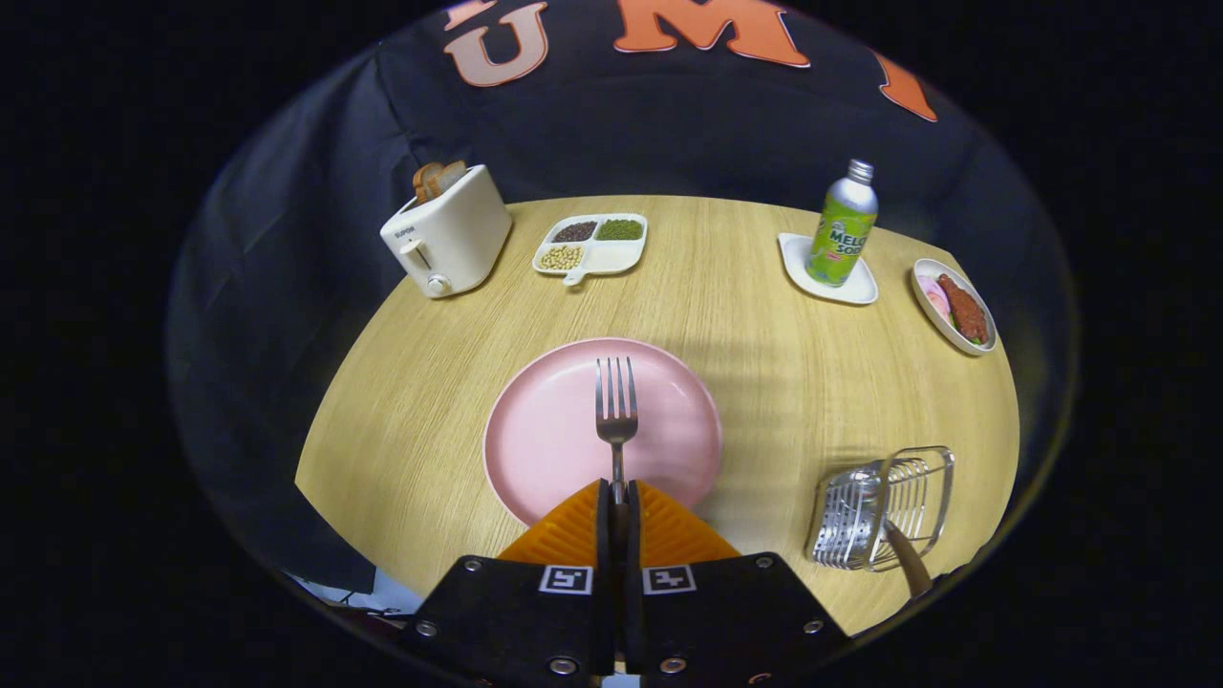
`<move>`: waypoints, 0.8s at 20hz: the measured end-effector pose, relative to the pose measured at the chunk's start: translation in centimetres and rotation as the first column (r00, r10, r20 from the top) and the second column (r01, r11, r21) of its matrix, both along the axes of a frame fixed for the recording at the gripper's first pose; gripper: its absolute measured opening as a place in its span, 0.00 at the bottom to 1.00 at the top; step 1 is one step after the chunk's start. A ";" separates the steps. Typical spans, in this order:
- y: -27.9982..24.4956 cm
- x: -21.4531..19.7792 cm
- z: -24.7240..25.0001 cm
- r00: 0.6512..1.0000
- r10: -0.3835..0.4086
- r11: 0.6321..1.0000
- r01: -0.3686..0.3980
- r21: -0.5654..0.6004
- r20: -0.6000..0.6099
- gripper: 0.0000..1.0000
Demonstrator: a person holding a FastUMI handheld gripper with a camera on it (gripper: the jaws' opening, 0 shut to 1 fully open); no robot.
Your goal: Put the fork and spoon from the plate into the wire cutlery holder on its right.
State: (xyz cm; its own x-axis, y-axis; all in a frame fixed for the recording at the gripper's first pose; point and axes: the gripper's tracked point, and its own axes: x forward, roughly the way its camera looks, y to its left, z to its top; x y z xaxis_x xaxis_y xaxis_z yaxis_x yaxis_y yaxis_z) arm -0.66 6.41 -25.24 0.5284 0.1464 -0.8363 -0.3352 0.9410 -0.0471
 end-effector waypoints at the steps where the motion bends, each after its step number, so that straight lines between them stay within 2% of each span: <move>1: -1.0 0.0 0.8 1.000 -0.008 1.000 0.008 -0.009 0.004 0.05; 7: -7.3 -0.8 4.5 0.997 -0.073 0.995 0.072 -0.070 -0.007 0.05; 12: -12.2 -1.8 6.3 0.994 -0.096 0.984 0.087 -0.155 -0.052 0.05; 16: -15.3 -2.6 6.4 0.984 -0.107 0.972 0.074 -0.221 -0.143 0.05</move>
State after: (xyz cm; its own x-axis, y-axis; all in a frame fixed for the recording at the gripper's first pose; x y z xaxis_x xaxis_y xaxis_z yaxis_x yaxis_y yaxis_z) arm -3.25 -8.84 -18.85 0.3941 -0.0874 -0.9149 -0.2678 0.9413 -0.2053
